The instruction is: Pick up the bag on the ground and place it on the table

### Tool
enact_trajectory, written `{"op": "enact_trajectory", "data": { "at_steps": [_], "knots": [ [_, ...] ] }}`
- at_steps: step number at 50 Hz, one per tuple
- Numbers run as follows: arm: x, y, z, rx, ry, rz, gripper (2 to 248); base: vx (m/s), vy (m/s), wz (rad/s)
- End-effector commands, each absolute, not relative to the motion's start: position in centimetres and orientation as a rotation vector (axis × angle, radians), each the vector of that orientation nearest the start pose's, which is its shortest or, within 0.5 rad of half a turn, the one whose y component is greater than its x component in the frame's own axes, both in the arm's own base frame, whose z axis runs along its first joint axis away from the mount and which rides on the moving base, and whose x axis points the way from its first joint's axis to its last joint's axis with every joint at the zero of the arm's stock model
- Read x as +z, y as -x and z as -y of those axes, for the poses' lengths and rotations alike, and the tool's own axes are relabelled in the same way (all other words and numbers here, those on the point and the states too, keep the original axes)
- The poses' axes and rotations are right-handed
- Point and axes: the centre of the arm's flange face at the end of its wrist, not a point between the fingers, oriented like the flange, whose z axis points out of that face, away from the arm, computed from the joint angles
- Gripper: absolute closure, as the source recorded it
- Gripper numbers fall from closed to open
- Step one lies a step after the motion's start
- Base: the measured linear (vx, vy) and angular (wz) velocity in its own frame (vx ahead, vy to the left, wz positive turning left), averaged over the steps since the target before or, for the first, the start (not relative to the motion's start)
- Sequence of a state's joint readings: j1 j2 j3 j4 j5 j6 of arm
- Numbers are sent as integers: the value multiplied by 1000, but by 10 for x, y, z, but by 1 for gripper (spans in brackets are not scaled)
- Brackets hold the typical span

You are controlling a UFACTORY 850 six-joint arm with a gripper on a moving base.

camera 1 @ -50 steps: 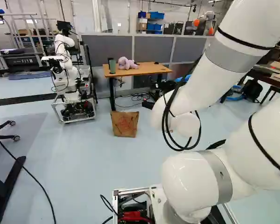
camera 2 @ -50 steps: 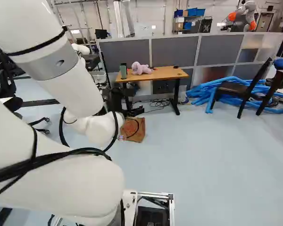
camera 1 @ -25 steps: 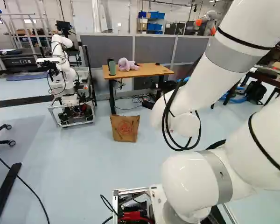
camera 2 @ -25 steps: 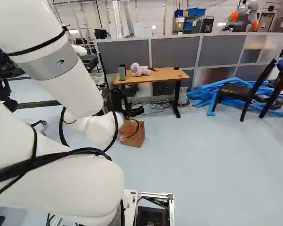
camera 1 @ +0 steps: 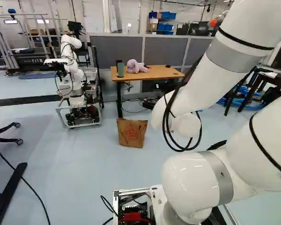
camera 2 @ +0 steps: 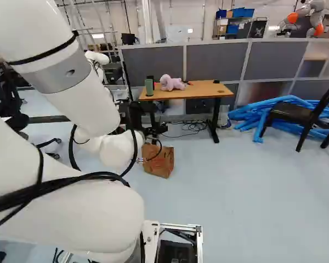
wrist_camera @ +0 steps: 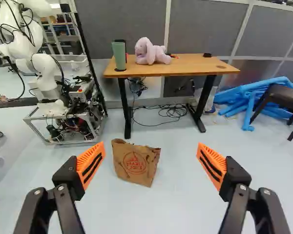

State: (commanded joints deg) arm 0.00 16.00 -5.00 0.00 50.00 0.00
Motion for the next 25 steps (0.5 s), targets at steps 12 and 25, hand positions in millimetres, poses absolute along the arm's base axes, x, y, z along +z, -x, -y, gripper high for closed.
{"op": "enact_trajectory", "data": {
  "at_steps": [12, 25],
  "knots": [
    [366, -270, 0, -1824, 2558, 0, 3, 158, 51, 226],
    [366, -270, 0, -1824, 2558, 0, 3, 156, 47, 227]
  ]
}}
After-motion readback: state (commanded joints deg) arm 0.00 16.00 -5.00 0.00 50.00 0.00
